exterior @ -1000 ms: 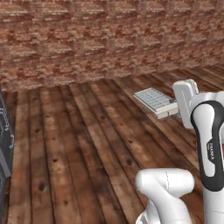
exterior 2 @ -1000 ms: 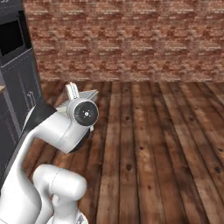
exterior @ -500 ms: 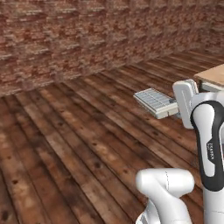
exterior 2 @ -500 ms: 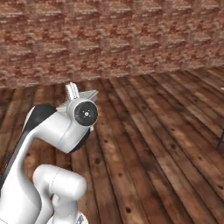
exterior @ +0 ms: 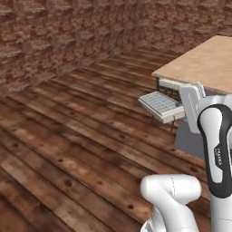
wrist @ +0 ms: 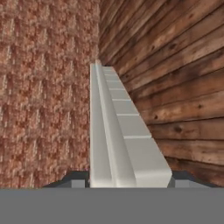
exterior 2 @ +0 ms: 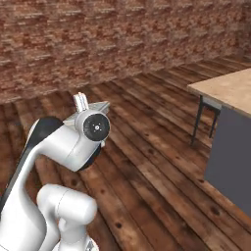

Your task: The ice cube tray has been filled with water. Take the tray and place it in the freezer to make ice. Close the freezer door after placing the tray.

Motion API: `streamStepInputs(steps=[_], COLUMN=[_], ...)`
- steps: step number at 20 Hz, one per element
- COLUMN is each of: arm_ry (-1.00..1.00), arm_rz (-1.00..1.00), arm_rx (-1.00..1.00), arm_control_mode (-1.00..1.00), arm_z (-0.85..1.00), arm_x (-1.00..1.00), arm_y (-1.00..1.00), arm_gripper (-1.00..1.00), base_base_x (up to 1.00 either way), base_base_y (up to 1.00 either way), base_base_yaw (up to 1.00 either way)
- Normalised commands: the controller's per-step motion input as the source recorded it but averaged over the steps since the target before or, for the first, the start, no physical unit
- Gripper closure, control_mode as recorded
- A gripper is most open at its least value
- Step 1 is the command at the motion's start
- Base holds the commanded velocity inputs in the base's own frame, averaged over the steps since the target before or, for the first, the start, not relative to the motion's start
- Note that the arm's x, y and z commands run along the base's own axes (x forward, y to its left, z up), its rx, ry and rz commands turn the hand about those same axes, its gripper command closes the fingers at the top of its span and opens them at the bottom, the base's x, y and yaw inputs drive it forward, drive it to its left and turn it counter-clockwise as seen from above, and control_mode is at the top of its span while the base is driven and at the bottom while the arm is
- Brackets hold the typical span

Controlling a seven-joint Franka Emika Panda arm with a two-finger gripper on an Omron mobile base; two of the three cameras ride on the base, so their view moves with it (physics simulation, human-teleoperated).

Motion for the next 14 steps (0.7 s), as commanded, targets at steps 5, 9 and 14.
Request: streamStepInputs(steps=[5, 9, 14], arm_ry=[0.00, 0.00, 0.00], arm_rz=[0.00, 0.00, 0.00], arm_rx=[0.00, 0.00, 0.00], arm_control_mode=[1.00, 1.00, 1.00], arm_z=[0.00, 0.00, 0.00], arm_x=[0.00, 0.00, 0.00], arm_y=[0.00, 0.00, 0.00], arm_gripper=[1.00, 1.00, 1.00], base_base_x=[-0.10, -0.07, -0.04], base_base_y=[-0.11, -0.06, -0.01], base_base_yaw=[-0.53, -0.55, -0.54])
